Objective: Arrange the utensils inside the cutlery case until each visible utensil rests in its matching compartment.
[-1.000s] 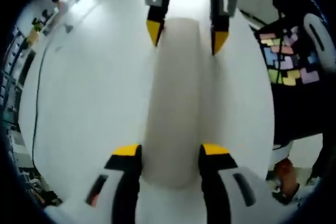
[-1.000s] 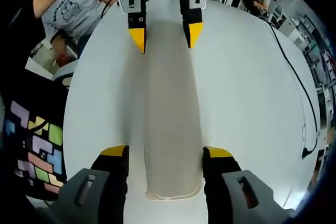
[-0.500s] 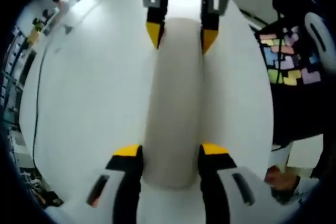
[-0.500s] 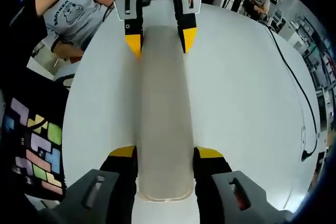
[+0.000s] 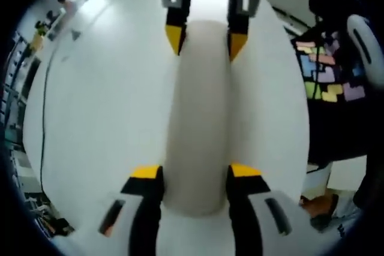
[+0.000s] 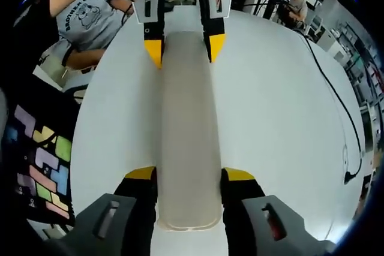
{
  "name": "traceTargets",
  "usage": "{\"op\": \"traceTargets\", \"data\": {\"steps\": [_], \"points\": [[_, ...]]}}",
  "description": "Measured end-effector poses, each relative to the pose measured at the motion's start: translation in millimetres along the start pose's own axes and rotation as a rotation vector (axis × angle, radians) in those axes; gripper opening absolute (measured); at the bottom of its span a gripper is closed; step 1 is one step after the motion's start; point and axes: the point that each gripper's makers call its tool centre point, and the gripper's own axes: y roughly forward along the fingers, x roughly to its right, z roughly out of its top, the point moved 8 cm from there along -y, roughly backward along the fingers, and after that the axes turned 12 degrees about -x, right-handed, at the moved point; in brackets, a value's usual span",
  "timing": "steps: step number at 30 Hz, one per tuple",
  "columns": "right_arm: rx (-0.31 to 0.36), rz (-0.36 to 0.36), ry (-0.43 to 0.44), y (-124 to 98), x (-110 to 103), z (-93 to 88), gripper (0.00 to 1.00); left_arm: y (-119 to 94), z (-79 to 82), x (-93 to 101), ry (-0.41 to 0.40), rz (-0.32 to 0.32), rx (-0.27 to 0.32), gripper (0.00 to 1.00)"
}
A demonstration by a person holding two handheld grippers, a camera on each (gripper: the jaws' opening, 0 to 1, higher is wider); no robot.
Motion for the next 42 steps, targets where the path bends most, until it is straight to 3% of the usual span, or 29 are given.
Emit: {"op": "traceTargets", "data": {"steps": [6,18,24,29,34,42], "points": [[0.036,-0.009,-0.002,-19.7,8.4,-15.4,0.42,-12.1,15.3,-0.4,0.008,0.012,0.031,0.44],[0.027,-0.065,0.049,-40.4,15.6,-78.3,0.42,2.1,86.7,8.9,0.076,0.023,0.038,0.44],[0.027,-0.066,0.080,-40.6,13.4,-111.7,0.42,7.7,113.5,-2.9,0.106,0.011,0.027,0.44],[0.031,-0.056,0.103,-41.6,24.8,-131.3,0.42,14.6,135.1,-4.4,0.125,-0.007,0.013,0.44],[0.032,-0.038,0.119,-40.1,28.7,-146.7,0.43,17.4,146.3,-4.4,0.130,-0.017,0.003,0.44],[0.062,-0.030,0.102,-34.3,25.3,-150.4,0.43,15.6,147.3,-8.7,0.115,-0.018,-0.021,0.44]]}}
